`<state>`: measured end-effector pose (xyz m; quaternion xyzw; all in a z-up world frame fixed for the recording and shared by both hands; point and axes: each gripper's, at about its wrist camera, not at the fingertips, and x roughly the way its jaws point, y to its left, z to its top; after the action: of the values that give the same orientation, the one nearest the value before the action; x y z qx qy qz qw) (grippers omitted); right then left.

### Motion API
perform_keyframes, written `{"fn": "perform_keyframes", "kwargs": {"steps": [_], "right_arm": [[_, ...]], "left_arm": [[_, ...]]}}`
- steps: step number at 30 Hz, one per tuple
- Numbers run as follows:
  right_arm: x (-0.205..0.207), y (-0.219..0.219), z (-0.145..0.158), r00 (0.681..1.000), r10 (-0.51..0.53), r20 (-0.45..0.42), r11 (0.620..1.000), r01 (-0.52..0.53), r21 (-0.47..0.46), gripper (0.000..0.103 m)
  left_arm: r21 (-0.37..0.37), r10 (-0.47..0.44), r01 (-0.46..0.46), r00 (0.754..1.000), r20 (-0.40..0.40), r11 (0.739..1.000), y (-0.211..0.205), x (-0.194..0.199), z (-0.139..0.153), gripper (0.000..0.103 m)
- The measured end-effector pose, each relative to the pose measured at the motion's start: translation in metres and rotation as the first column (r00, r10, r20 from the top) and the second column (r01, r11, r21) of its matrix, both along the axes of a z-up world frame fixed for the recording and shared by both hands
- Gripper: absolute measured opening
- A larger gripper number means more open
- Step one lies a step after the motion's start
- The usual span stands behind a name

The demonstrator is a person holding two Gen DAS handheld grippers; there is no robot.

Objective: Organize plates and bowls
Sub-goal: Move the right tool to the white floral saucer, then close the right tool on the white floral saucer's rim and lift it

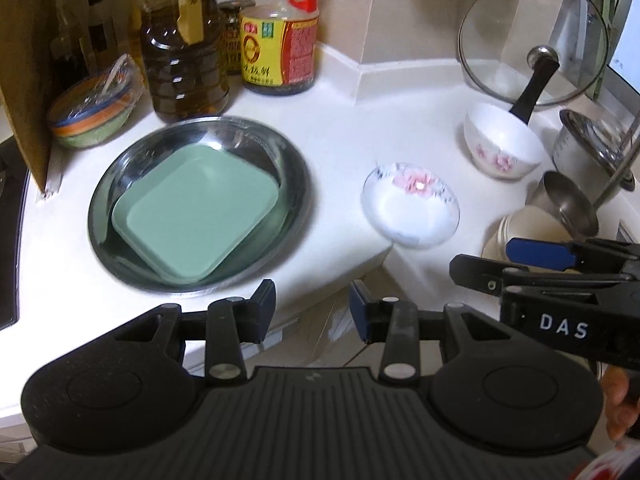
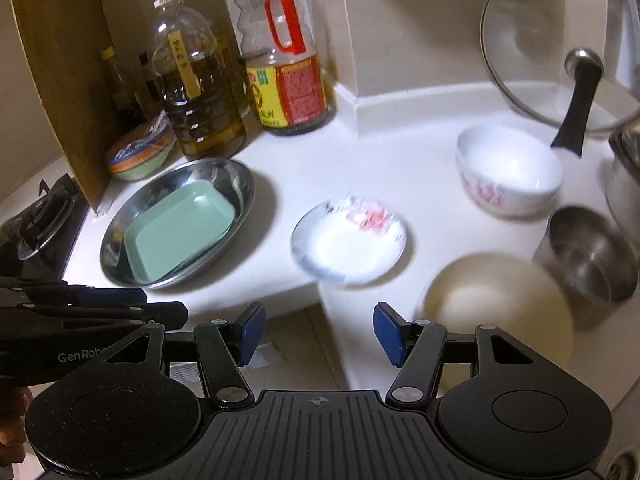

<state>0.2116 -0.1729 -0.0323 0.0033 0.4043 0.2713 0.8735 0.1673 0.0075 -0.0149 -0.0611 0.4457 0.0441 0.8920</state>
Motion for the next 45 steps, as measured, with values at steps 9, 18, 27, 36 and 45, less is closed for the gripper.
{"fn": "perform_keyframes", "kwargs": {"steps": [9, 18, 27, 36, 45], "right_arm": [[0.044, -0.016, -0.002, 1.000, 0.002, 0.030, 1.000, -0.001, -0.019, 0.060], [0.081, -0.009, -0.009, 1.000, -0.004, -0.001, 0.999, 0.004, -0.051, 0.056], [0.115, 0.003, -0.024, 0.997, -0.003, -0.077, 0.994, -0.005, -0.108, 0.046], [0.132, 0.013, -0.040, 0.988, 0.029, -0.154, 0.988, -0.052, -0.148, 0.045], [0.141, 0.017, -0.048, 0.976, 0.031, -0.217, 0.984, -0.067, -0.164, 0.031]], "left_arm": [[-0.022, -0.016, 0.016, 1.000, 0.026, 1.000, -0.020, 0.045, -0.003, 0.037], [-0.055, -0.057, 0.057, 0.998, -0.011, 0.997, -0.024, 0.087, -0.023, 0.035], [-0.066, -0.092, 0.088, 0.995, -0.050, 0.994, -0.024, 0.113, -0.038, 0.031], [-0.080, -0.097, 0.091, 0.992, -0.084, 0.993, -0.022, 0.125, -0.048, 0.024], [-0.087, -0.103, 0.094, 0.989, -0.105, 0.992, -0.023, 0.127, -0.057, 0.021]]}}
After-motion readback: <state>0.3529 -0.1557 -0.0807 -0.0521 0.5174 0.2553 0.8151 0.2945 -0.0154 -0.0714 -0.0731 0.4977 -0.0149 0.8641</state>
